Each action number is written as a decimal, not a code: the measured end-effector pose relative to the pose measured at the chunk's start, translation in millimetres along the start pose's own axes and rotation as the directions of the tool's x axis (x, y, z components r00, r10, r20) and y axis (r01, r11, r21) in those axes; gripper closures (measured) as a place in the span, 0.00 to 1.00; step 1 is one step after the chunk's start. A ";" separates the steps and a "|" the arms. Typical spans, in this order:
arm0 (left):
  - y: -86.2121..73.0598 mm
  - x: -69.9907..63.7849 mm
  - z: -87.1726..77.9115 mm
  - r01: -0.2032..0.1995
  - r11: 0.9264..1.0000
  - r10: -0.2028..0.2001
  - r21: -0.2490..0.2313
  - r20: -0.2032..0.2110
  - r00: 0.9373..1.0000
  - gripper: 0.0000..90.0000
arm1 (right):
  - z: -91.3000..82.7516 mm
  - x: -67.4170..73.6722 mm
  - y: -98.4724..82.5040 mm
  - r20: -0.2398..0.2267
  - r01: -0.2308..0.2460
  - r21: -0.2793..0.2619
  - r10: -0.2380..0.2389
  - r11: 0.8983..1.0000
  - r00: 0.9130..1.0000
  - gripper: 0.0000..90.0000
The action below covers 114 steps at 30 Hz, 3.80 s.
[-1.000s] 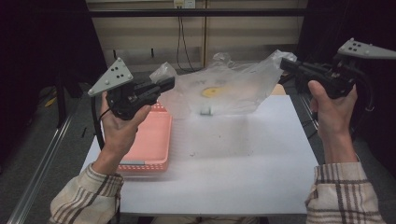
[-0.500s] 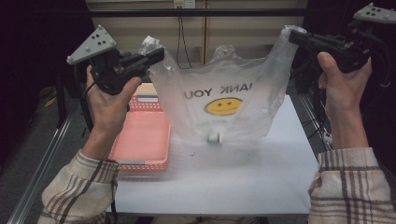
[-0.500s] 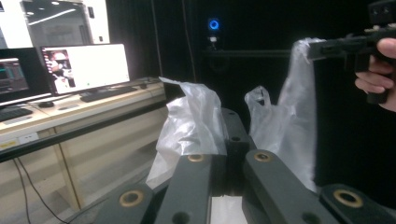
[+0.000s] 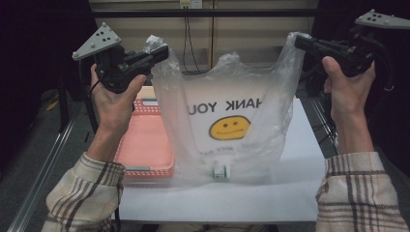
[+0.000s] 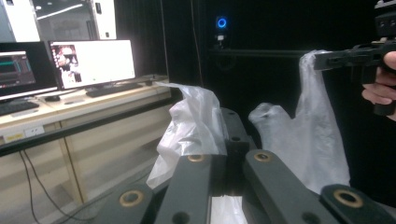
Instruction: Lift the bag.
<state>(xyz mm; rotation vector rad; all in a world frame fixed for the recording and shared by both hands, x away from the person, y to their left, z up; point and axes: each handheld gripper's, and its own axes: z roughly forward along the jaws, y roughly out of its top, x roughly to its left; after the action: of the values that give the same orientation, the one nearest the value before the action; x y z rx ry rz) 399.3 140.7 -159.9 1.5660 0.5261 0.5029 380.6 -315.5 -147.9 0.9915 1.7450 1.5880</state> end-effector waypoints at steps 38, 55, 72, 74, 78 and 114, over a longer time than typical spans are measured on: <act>-72.3 7.1 37.0 0.005 0.973 -0.011 0.232 0.027 1.000 1.00 | 19.2 -27.2 -99.2 0.069 -0.070 0.250 0.054 0.966 0.996 1.00; -65.7 1.9 27.3 0.032 0.984 -0.032 0.173 -0.003 0.999 0.14 | 9.6 -23.4 -96.5 0.099 -0.080 0.200 0.061 0.977 0.993 0.32; -76.8 -10.9 -6.5 -0.025 0.979 0.023 0.202 0.013 1.000 0.08 | -7.0 -11.1 -105.1 0.160 -0.054 0.230 0.017 0.972 0.987 0.14; -76.8 -10.3 -12.5 -0.009 0.980 0.009 0.198 0.001 1.000 0.08 | -6.9 -9.0 -109.2 0.156 -0.058 0.233 0.022 0.971 0.987 0.14; -76.3 -6.1 -23.7 -0.003 0.981 0.006 0.192 -0.014 1.000 0.08 | -6.6 -6.1 -116.2 0.152 -0.064 0.232 0.028 0.971 0.988 0.14; -193.6 -12.0 -58.0 0.102 0.926 -0.066 0.364 -0.109 0.992 0.06 | -27.2 49.5 -234.0 0.181 -0.093 0.342 0.031 0.935 0.983 0.12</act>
<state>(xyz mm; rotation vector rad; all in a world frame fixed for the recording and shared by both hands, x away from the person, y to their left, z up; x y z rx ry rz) 348.5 188.8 -349.9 1.8741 0.7936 0.4303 297.1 -294.2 -372.7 1.3224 1.9262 1.2060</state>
